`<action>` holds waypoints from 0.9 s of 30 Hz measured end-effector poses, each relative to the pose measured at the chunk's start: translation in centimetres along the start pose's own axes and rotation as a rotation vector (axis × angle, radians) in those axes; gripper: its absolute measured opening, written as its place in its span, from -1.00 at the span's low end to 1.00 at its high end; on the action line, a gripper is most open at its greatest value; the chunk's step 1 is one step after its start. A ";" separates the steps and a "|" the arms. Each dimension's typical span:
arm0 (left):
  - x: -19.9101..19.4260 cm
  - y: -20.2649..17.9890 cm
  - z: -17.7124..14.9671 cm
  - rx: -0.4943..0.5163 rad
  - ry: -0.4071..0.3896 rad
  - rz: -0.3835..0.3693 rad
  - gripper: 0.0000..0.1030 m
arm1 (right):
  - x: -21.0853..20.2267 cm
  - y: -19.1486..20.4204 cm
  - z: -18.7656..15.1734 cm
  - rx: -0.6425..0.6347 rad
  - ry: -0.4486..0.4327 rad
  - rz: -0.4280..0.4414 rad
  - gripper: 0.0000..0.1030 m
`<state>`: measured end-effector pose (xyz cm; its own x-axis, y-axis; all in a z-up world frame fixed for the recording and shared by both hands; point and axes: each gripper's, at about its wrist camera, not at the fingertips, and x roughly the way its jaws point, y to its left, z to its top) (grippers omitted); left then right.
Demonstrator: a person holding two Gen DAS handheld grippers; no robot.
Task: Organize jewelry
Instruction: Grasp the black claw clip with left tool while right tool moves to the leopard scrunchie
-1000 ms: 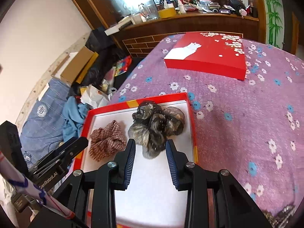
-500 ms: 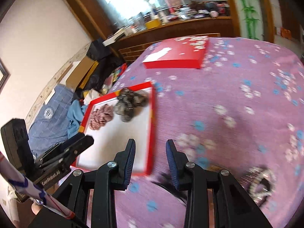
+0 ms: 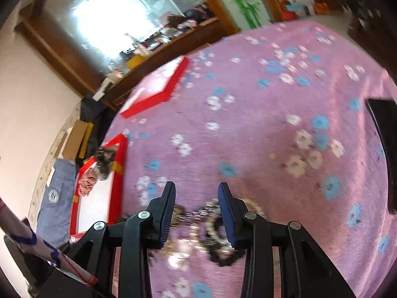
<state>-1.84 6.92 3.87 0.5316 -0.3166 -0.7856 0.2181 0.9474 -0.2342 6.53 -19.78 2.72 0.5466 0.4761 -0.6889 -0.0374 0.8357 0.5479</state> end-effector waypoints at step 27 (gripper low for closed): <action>7.4 0.7 9.1 -0.115 0.001 0.028 0.46 | -0.3 -1.8 0.1 0.079 0.010 0.020 -0.06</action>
<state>9.68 4.83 3.11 0.5355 -0.2903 -0.7931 0.1081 0.9549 -0.2765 6.51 -21.41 2.00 0.5384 0.4953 -0.6818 0.0181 0.8021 0.5970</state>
